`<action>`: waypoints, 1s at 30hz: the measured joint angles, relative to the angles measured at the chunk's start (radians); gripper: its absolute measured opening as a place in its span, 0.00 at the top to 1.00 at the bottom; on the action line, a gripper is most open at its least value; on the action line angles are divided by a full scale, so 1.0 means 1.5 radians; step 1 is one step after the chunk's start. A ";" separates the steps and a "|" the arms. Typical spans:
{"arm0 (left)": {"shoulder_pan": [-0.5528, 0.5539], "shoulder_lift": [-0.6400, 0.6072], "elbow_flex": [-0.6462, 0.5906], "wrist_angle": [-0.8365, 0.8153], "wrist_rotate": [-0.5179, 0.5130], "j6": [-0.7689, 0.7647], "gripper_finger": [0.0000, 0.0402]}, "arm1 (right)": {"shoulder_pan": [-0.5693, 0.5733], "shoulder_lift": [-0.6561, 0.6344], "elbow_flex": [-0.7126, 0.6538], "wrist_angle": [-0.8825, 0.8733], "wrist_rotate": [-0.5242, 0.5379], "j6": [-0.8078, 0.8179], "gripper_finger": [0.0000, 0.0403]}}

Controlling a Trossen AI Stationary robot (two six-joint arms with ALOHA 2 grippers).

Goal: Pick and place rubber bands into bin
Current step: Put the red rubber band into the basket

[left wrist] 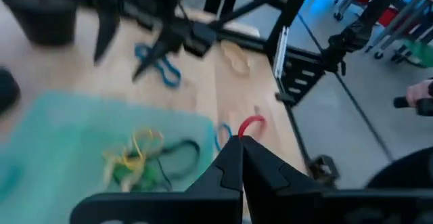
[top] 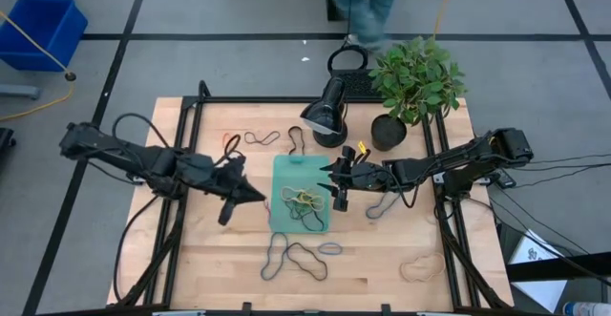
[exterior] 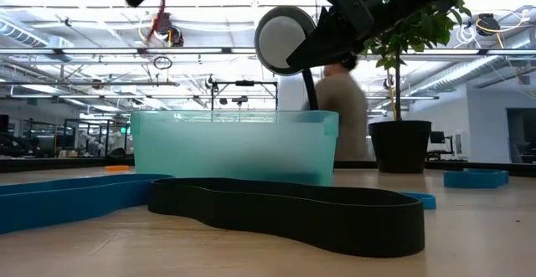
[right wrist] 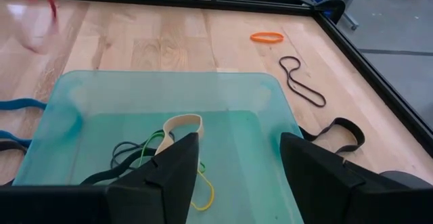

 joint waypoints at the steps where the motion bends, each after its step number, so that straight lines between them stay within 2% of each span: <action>1: 0.008 0.010 0.000 0.017 -0.001 0.021 0.99 | 0.000 0.000 0.000 0.000 0.000 0.000 0.50; 6: 0.047 0.068 0.001 0.073 -0.001 0.095 0.99 | 0.000 0.000 0.000 0.005 0.000 0.000 0.50; 15: 0.103 0.204 0.001 0.091 0.005 0.153 0.99 | 0.000 0.000 0.000 -0.002 0.000 0.045 0.50; 23: 0.132 0.338 0.001 0.094 0.005 0.150 0.98 | 0.001 0.000 0.000 -0.006 -0.001 0.091 0.49; 30: 0.135 0.418 0.000 0.141 0.006 0.149 0.99 | 0.001 0.000 0.000 -0.032 -0.002 0.131 0.50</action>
